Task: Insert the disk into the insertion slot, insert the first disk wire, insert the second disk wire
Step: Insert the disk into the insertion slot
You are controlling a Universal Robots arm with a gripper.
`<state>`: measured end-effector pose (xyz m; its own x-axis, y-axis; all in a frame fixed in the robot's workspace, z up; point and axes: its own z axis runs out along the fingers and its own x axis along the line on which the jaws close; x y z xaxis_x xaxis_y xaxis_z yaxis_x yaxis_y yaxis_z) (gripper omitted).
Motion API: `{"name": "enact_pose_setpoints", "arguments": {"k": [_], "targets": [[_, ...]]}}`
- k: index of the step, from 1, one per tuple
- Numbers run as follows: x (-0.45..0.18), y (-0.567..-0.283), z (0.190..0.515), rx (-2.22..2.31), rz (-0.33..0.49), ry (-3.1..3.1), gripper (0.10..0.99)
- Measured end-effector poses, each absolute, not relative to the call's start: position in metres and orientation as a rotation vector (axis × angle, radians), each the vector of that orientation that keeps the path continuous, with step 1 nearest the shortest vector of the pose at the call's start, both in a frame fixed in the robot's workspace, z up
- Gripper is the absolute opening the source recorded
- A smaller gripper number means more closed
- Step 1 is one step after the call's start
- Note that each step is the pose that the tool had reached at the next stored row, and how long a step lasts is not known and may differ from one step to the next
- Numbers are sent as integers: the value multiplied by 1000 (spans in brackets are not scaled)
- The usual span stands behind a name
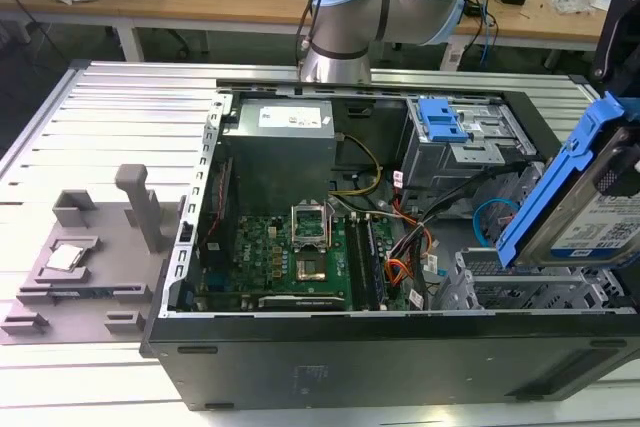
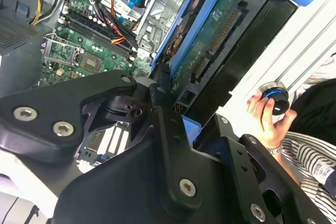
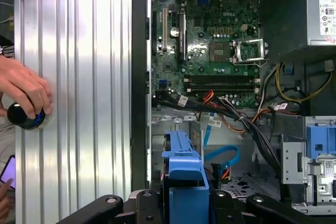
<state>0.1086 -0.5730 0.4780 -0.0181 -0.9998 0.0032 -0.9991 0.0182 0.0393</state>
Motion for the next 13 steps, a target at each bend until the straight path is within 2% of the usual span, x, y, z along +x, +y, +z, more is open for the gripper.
{"name": "enact_pose_setpoints", "arguments": {"k": [13], "targets": [[98,-573,471,2180,-40,-2220,365]]}}
